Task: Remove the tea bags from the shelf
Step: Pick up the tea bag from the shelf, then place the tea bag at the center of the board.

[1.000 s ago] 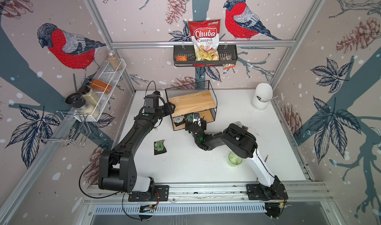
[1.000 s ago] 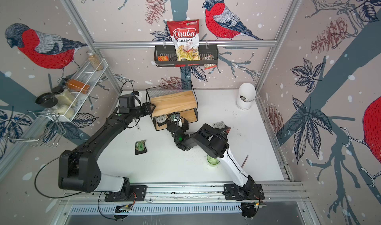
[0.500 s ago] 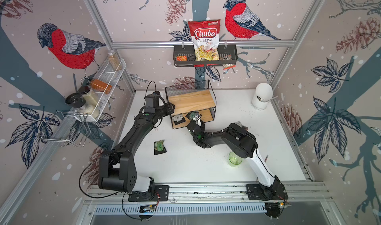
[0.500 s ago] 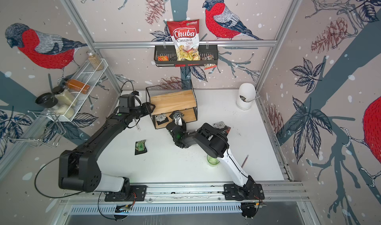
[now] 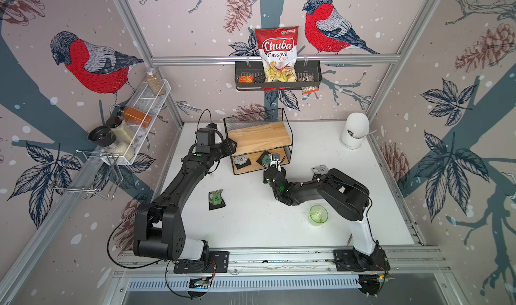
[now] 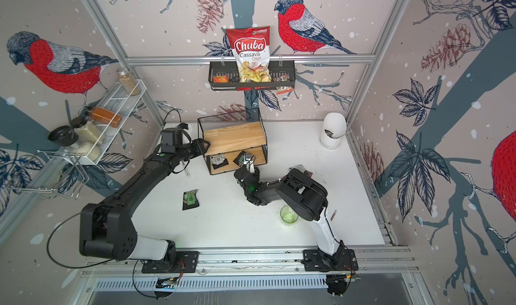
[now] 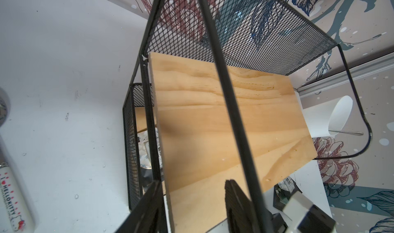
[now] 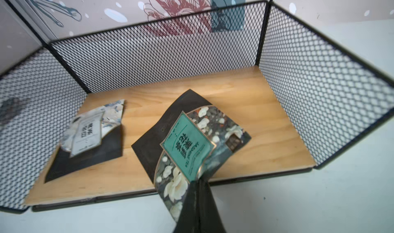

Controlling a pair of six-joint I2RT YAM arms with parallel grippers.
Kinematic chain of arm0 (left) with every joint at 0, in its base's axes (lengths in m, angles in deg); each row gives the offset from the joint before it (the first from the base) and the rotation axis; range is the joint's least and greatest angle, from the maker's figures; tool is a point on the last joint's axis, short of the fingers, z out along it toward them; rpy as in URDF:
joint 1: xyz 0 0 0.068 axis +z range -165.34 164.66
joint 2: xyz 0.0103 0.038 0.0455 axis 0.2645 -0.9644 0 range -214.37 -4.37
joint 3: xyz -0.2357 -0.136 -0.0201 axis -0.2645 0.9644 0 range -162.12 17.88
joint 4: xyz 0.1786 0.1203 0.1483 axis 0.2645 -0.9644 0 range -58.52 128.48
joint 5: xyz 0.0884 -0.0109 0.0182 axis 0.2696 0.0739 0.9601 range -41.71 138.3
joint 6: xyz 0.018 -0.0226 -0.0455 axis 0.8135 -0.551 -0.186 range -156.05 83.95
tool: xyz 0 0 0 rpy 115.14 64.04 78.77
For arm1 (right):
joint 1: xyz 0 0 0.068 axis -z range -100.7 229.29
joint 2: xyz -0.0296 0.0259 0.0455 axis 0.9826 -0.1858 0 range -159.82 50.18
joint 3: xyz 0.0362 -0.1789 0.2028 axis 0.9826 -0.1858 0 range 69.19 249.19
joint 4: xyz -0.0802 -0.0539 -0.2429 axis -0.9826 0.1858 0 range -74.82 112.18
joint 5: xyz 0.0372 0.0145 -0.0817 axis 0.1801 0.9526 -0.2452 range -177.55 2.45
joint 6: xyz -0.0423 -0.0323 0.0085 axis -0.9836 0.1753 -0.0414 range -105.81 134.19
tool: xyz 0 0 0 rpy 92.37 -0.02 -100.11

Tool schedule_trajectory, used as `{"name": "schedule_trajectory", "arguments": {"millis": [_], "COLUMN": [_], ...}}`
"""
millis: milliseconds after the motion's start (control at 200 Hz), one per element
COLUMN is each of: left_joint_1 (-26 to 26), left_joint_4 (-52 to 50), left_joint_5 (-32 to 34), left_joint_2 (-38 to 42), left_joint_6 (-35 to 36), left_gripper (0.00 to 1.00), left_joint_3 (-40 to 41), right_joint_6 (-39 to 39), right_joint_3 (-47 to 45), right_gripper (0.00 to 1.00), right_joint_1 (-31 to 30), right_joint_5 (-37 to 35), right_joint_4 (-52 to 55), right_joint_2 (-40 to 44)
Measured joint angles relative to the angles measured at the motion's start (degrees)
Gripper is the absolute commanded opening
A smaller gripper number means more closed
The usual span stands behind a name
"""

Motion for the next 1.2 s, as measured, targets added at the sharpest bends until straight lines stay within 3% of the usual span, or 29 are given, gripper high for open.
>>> {"name": "schedule_trajectory", "arguments": {"millis": [290,685,845,1000,1045,1136,1201], "left_joint_1": [0.0,-0.3,-0.4,-0.7,-0.8,-0.8,-0.8], "left_joint_4": [0.0,0.2,0.2,0.2,0.2,0.2,0.2], "left_joint_5": [0.0,0.0,0.0,0.0,0.0,0.0,0.0], "left_joint_2": [0.0,0.0,0.0,0.0,0.0,-0.1,-0.2], "left_joint_6": [0.0,0.0,0.0,0.0,0.0,0.0,0.0], "left_gripper": [0.52,0.52,0.52,0.52,0.52,0.52,0.51], "left_joint_3": [0.0,0.1,0.1,0.1,0.0,0.0,-0.2], "right_joint_6": [6.2,13.6,15.5,16.2,16.0,15.8,15.0], "right_joint_3": [-8.2,-20.3,-23.6,-23.5,-23.0,-21.7,-20.8], "right_gripper": [0.0,0.0,0.0,0.0,0.1,0.41,0.56], "right_joint_1": [2.6,9.2,16.2,21.4,22.5,23.8,23.7], "right_joint_5": [4.8,12.0,12.4,12.4,12.5,12.4,12.5], "right_joint_4": [3.8,22.7,28.0,29.2,29.2,29.6,29.8], "right_joint_2": [10.8,30.1,36.2,35.2,33.8,30.7,29.3]}}
